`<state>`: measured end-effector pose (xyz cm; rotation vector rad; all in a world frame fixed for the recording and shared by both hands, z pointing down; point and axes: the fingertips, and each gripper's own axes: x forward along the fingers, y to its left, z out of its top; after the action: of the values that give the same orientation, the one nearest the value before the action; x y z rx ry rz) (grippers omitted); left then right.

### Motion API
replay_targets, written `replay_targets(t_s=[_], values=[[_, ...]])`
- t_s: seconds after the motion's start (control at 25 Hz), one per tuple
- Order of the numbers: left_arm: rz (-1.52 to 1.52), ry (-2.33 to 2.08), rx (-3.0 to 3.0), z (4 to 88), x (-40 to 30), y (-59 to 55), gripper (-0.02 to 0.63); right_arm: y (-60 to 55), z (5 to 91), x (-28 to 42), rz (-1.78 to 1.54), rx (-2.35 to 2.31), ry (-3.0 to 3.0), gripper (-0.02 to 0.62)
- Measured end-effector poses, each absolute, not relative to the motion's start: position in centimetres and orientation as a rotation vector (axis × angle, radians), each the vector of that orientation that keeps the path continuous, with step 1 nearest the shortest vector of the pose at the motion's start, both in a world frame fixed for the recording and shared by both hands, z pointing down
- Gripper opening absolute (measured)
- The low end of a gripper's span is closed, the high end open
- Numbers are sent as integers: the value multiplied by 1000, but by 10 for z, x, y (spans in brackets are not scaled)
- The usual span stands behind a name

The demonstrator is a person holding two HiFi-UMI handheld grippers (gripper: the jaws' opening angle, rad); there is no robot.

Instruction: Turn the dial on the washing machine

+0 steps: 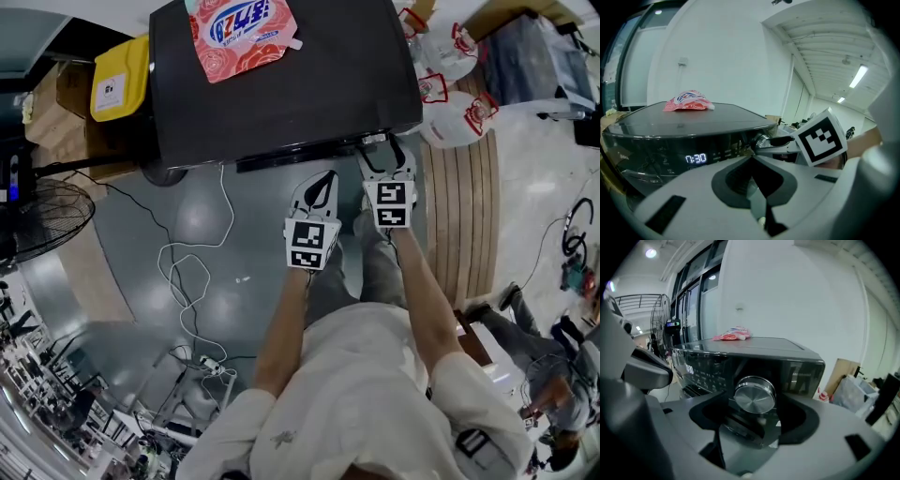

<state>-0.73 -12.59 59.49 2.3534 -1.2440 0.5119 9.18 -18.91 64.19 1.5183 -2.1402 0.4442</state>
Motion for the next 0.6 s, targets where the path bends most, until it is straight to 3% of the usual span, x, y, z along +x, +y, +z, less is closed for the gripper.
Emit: replay_targets(t_s=[0.28, 0.6], values=[[512, -1251, 2345, 596, -12, -124, 12, -193, 646, 95, 411, 1573, -2075, 294], [510, -1250, 2347, 596, -15, -123, 12, -191, 648, 98, 592, 1610, -2145, 282]])
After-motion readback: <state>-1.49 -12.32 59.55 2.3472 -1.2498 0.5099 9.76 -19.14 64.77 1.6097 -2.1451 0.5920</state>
